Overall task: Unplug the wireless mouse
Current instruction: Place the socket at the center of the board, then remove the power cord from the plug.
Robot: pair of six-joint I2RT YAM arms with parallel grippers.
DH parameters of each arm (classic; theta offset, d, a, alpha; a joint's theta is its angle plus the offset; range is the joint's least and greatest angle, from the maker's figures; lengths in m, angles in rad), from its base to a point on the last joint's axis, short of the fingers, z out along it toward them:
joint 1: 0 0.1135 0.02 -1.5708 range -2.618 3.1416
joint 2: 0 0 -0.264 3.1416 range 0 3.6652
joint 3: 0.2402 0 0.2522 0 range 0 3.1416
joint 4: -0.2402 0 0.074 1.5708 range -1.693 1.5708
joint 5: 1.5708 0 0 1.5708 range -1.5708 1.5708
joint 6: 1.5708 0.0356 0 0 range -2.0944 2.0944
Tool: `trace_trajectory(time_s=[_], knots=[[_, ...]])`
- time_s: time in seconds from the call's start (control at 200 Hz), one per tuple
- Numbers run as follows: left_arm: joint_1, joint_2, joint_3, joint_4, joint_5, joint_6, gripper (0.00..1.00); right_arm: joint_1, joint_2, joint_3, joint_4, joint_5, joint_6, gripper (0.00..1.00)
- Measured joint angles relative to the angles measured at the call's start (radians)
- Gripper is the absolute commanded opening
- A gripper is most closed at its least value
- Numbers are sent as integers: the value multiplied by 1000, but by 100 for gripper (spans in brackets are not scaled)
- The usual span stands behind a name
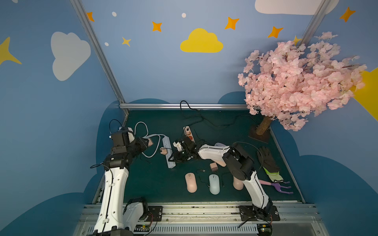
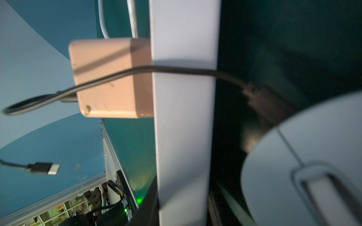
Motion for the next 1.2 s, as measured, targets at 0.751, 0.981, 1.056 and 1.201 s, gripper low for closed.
trace_trajectory(time_s=[0.751,0.981,1.056,1.201], knots=[[-28,-36,58,-138,148,21,4,63,-432,-129,-148,158,-196,61],[-230,40,114,-133,243,19,4,92,-796,-391,-168,341,-356,77],[-306,57,133,-128,272,20,4,87,-903,-470,-168,423,-418,78],[-423,86,154,-104,313,22,4,71,-1090,-562,-204,509,-555,83]])
